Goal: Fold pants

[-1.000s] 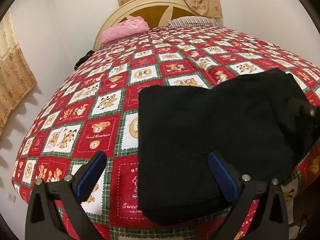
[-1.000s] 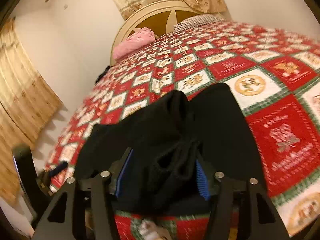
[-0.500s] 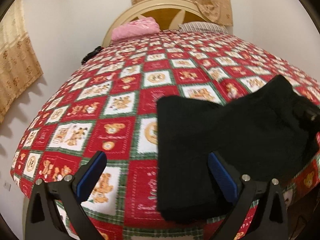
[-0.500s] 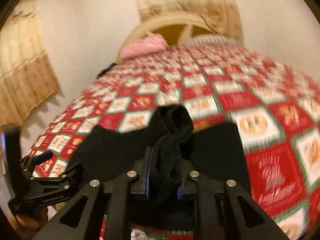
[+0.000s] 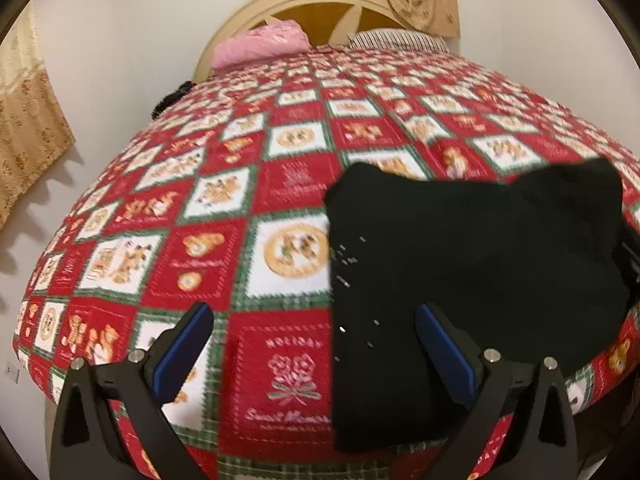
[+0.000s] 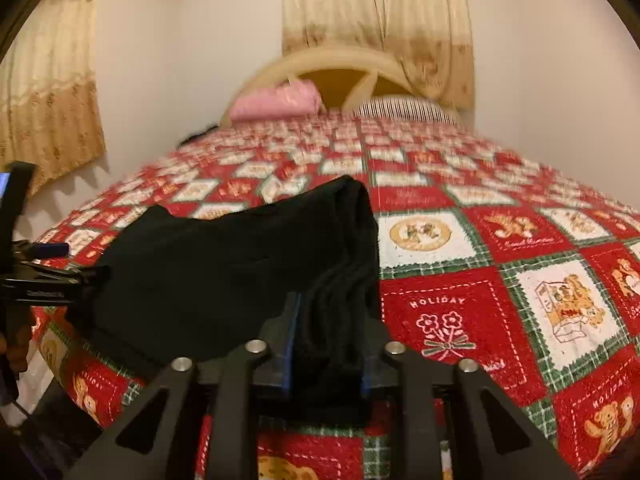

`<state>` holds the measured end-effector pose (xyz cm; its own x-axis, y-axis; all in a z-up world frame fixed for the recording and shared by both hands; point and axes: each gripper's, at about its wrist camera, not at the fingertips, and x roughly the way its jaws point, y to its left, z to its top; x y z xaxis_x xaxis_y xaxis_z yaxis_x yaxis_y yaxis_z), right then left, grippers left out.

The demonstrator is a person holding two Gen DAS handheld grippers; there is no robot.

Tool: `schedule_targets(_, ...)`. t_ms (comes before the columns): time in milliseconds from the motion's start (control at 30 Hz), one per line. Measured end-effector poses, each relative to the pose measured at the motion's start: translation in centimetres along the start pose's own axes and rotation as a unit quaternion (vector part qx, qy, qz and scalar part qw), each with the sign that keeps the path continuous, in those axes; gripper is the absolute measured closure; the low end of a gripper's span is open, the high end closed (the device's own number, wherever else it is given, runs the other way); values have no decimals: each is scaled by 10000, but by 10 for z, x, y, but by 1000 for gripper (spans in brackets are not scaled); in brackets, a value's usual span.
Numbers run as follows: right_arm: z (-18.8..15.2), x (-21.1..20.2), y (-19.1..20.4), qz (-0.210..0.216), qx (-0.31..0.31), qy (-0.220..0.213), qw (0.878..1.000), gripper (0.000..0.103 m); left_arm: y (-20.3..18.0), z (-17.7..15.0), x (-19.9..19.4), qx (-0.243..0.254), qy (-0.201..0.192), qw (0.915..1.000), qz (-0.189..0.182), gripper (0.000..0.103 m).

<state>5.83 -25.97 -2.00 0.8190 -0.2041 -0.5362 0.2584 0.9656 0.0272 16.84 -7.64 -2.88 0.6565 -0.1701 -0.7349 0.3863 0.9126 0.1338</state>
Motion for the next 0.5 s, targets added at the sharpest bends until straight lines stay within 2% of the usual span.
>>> schedule_targets(33,1,-1,-2,15,3,141,9999,43,1,-1,-1,10,-23,10000,6,0)
schedule_targets(67,2,-5,-7,90,57,214,9997,38,2,-2,-2,-3,-32,10000,-1,0)
schedule_targets(100,1,-9,-9,120,96,223,9996,38,5,-3,-2,-51,9,10000,-58,0)
schedule_targets(167,1,-25,-20,-85,261,76,9996,38,11,-5,-3,-170,94,9997,-155,0)
schedule_targets(267,13,-53,-27,-500,535,-485,9961,38,24,-14,-6,-394,204,9985,-313,0)
schedule_targets(333,27,-59,-21,-233,587,-694,9956,38,29,-20,-10,-474,249,9980,-337,0)
schedule_targets(400,40,-52,-1,104,454,-630,9969,38,34,-25,-13,-511,324,9976,-345,0)
schedule_targets(433,48,-42,18,362,282,-582,9972,44,37,-28,-15,-508,365,9975,-313,0)
schedule_targets(467,54,-33,35,600,129,-497,9969,65,39,-29,-15,-506,383,9976,-281,0)
schedule_targets(500,59,-23,49,785,9,-379,9962,75,42,-30,-17,-516,384,9977,-227,0)
